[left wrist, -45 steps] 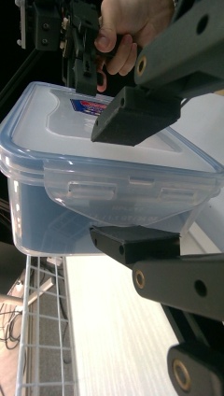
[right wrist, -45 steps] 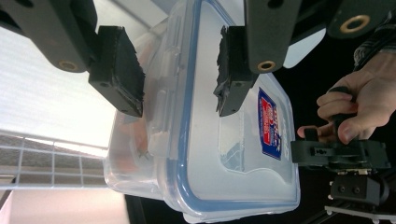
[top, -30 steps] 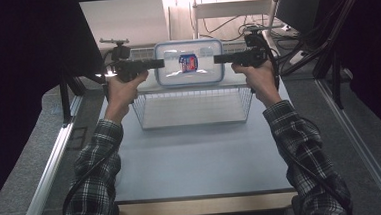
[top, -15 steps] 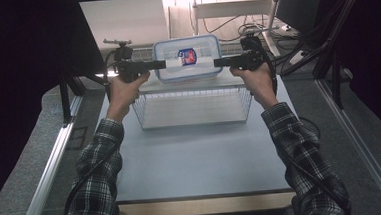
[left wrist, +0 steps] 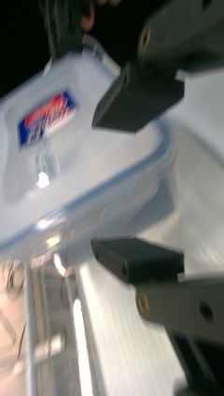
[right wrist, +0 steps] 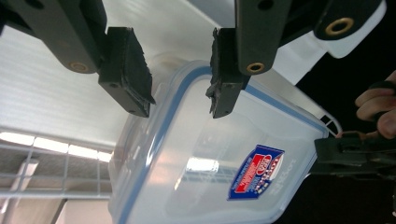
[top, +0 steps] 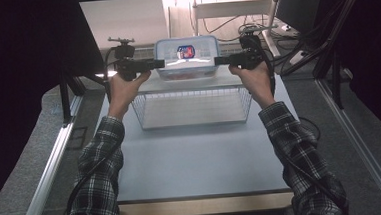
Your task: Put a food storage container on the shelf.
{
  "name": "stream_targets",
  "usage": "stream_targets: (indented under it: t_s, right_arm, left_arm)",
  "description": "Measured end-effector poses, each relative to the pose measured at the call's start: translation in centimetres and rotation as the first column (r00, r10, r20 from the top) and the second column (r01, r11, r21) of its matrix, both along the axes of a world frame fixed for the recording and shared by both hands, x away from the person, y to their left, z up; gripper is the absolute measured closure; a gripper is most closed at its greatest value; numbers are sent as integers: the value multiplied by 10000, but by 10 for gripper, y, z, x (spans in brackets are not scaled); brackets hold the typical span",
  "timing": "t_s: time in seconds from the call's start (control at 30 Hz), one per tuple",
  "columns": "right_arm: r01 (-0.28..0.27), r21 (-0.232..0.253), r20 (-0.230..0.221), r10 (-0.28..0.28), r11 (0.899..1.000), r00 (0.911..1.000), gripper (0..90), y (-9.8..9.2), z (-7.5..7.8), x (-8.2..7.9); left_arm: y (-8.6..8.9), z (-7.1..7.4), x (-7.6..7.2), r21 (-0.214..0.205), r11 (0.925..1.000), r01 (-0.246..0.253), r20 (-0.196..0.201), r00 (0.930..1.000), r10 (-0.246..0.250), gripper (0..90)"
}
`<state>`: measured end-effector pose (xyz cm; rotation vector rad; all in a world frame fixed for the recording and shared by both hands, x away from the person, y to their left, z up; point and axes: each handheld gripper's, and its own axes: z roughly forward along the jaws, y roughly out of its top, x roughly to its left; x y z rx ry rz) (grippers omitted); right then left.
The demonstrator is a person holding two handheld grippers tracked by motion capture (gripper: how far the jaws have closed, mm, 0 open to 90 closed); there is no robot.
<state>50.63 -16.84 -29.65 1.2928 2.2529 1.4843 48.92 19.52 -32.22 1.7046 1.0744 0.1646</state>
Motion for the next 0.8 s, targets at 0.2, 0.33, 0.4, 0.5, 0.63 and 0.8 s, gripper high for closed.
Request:
stream_targets:
  t_s: [0.2,0.33,0.4,0.5,0.63,0.8]
  right_arm:
    - [162,-469,392,-144,9988,9991,621,5,5,-1]
    - [98,-602,422,-72,9981,9991,626,4,6,-3]
    - [53,-636,461,-23,9980,9989,626,3,6,-4]
    - [78,-548,479,-52,9985,9988,626,2,6,-2]
    - [121,-464,565,-95,9989,9984,617,1,5,1]
    - [2,-451,929,40,9990,9957,541,0,5,-2]
  left_arm:
    - [-1,0,1,-211,9997,-157,-263,9995,151,392]
    - [0,-1,0,-370,9993,-21,-338,9994,9,401]
    - [0,-2,0,-450,9990,12,-373,9993,-29,402]
    - [-1,0,2,-364,9993,-31,-421,9991,16,392]
    - [-5,4,1,126,9998,-163,-120,9998,164,383]
    - [-6,6,-3,499,9987,-107,369,9993,89,307]
